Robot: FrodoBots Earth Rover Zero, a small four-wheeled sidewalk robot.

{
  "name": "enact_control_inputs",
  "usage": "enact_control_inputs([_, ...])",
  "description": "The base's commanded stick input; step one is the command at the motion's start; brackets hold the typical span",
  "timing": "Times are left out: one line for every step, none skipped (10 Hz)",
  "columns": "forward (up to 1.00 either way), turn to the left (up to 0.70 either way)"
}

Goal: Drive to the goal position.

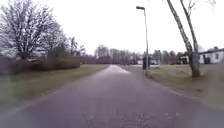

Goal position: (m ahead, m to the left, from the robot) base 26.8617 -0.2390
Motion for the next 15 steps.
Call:
enact_control_inputs([0.99,0.00])
enact_control_inputs([1.00,0.00])
enact_control_inputs([1.00,0.00])
enact_control_inputs([1.00,0.00])
enact_control_inputs([1.00,0.00])
enact_control_inputs([1.00,0.00])
enact_control_inputs([1.00,0.00])
enact_control_inputs([1.00,0.00])
enact_control_inputs([1.00,0.00])
enact_control_inputs([1.00,0.00])
enact_control_inputs([1.00,0.00])
enact_control_inputs([1.00,0.00])
enact_control_inputs([1.00,0.00])
enact_control_inputs([1.00,0.00])
enact_control_inputs([1.00,0.00])
